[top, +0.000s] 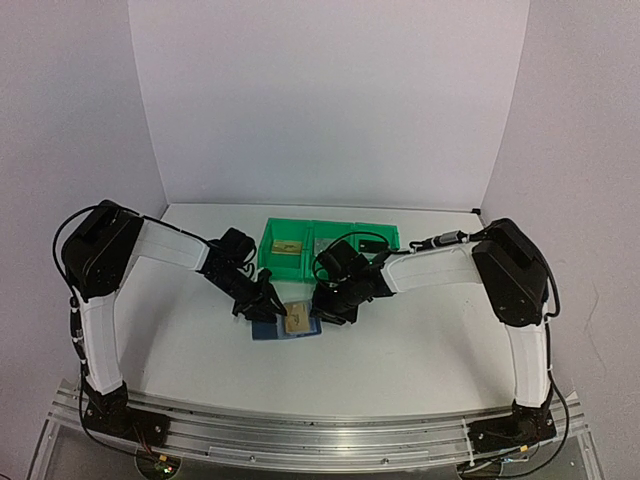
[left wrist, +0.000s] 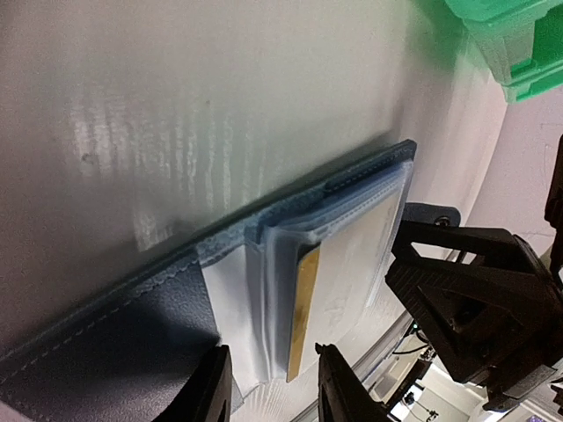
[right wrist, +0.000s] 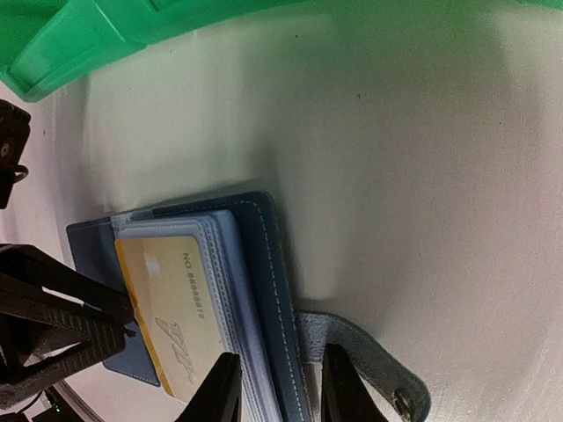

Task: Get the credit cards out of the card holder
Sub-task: Remove the credit card from the card holder.

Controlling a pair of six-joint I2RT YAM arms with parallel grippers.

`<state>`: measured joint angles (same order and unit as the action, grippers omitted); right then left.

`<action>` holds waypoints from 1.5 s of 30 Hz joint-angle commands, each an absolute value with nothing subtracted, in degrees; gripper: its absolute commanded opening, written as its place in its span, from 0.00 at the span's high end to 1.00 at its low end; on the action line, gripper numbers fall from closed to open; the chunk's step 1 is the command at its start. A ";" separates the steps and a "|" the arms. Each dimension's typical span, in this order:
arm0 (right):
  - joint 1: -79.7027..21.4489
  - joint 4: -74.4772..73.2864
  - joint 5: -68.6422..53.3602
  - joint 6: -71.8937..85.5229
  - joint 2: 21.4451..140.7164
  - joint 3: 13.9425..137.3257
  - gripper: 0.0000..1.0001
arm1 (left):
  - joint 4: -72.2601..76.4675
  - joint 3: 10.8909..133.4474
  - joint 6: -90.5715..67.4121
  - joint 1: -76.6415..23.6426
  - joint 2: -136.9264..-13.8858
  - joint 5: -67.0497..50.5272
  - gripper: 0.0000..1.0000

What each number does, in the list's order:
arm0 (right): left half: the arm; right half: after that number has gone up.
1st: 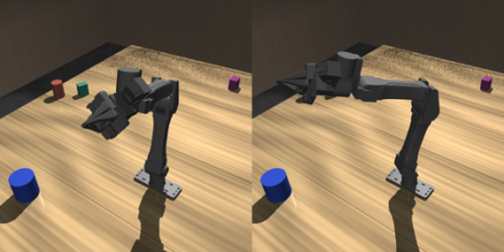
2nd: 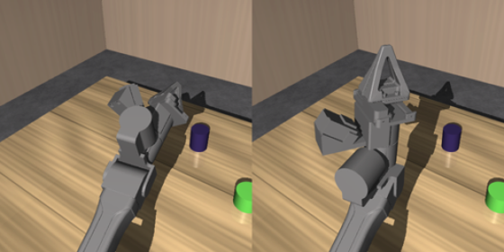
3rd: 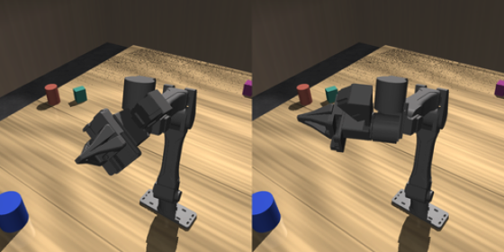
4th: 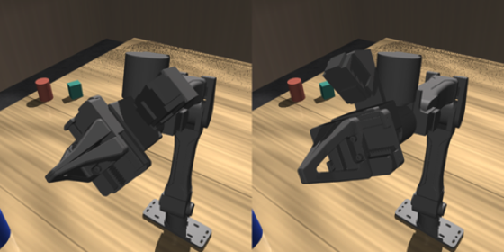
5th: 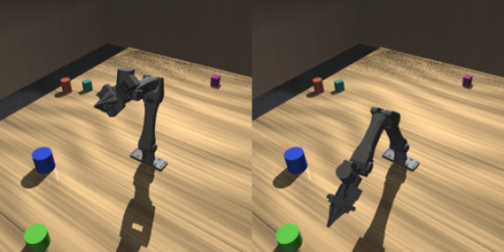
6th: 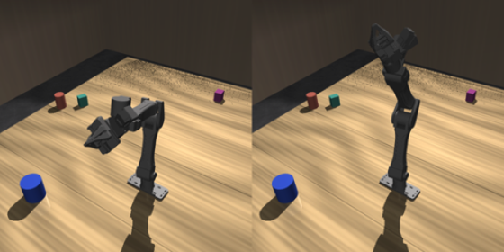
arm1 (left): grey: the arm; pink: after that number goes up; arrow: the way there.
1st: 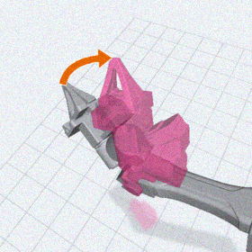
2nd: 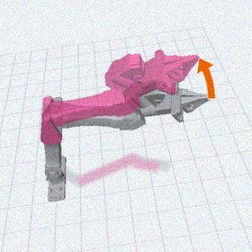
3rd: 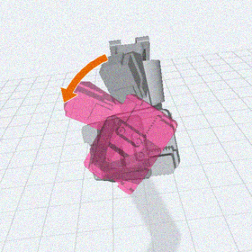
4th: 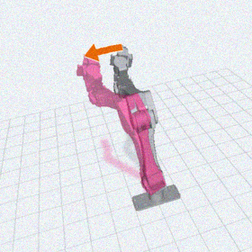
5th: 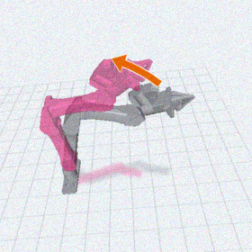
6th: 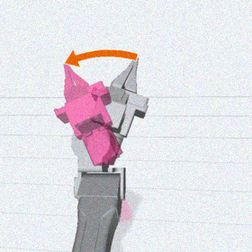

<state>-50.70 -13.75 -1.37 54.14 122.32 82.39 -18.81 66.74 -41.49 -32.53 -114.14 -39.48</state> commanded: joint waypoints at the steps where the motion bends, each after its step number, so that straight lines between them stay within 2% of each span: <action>1: -50.80 -13.33 -1.86 55.95 123.15 83.17 0.72 | -15.97 68.62 -37.56 -32.43 -116.35 -39.41 0.68; 12: -50.78 -7.52 -5.30 59.91 123.53 78.02 0.77 | -5.49 65.06 -37.93 -32.43 -118.25 -46.48 0.74; 23: -50.77 -4.35 -7.49 61.84 122.92 75.11 0.77 | 2.47 62.41 -38.68 -32.34 -114.60 -50.93 0.87; 29: -50.78 -3.77 -7.84 62.18 123.13 75.11 0.78 | 4.06 61.53 -39.74 -32.34 -114.44 -52.49 1.00; 34: -50.80 -3.86 -8.03 61.10 122.67 75.41 0.77 | 3.41 62.62 -39.68 -31.94 -113.39 -54.44 1.00; 45: -50.79 -4.08 -8.55 50.52 120.61 78.27 0.70 | -4.38 63.46 -33.79 -30.59 -114.00 -52.40 1.00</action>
